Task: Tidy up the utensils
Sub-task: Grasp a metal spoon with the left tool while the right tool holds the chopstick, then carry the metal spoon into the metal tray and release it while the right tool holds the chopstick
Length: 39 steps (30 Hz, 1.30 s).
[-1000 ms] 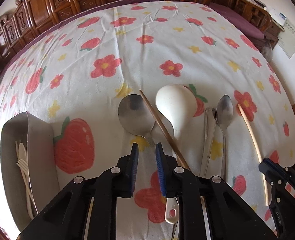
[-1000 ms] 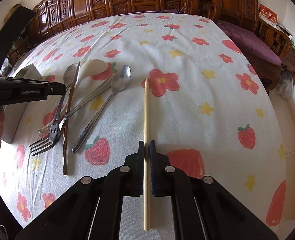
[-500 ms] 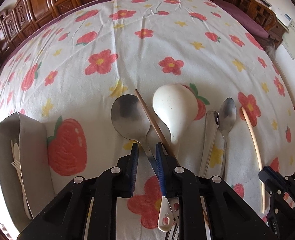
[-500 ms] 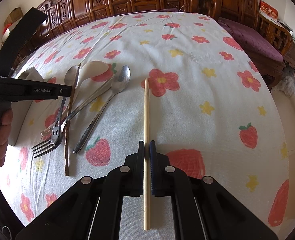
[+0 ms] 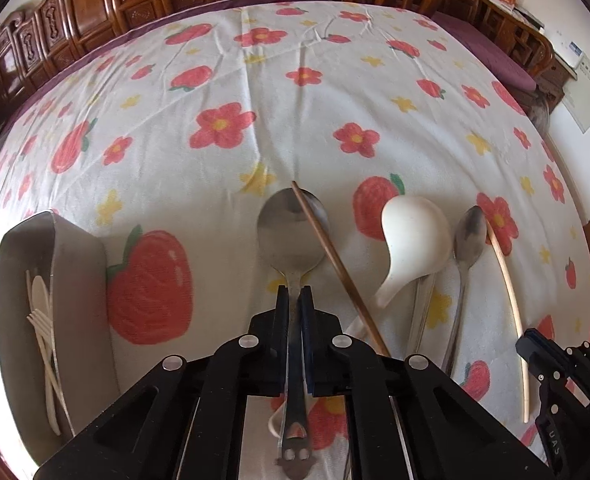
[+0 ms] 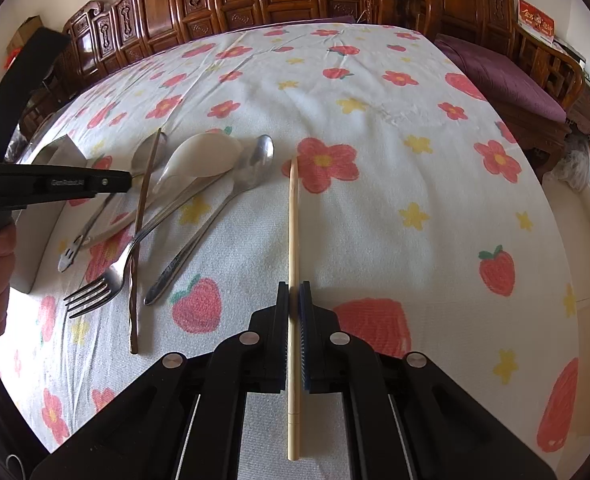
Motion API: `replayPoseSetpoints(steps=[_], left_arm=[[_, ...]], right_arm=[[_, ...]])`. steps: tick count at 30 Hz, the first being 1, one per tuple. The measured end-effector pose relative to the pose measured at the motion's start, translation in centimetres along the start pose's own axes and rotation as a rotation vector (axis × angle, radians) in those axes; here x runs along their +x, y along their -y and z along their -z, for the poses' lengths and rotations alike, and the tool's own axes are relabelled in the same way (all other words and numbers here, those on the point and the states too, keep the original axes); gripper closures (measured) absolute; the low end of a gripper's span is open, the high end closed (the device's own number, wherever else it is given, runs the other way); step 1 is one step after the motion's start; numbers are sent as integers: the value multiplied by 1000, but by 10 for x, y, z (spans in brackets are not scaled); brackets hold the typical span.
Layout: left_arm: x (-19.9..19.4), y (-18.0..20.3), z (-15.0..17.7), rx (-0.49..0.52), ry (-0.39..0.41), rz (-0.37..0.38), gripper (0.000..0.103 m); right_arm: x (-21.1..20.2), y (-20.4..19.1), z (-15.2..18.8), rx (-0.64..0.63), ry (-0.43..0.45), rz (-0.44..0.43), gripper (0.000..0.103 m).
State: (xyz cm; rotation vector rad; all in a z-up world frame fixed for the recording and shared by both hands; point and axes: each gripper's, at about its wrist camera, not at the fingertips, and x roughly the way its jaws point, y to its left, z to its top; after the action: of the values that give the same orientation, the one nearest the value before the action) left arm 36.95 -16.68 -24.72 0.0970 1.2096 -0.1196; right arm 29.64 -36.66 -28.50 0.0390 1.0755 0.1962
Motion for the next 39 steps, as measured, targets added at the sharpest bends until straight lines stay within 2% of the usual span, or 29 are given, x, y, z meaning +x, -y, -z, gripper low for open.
replayPoseSetpoints(steps=[3,16,27,39], left_arm=[[5,-8,1,-5,15,-4,98],[-34,-29,8,-1,104,-48,98],[-71,-49,4,-2,197,-76,98],[-102,-78,29,23,243,-60,98]], right_arm=[[0,0,0,-1,3,3,97],[-24,-5,-11,0,74,-19,97],[-41,-30,-15,-50,111,-46,97],[-62,-74,-16,-126,147,-93,97]])
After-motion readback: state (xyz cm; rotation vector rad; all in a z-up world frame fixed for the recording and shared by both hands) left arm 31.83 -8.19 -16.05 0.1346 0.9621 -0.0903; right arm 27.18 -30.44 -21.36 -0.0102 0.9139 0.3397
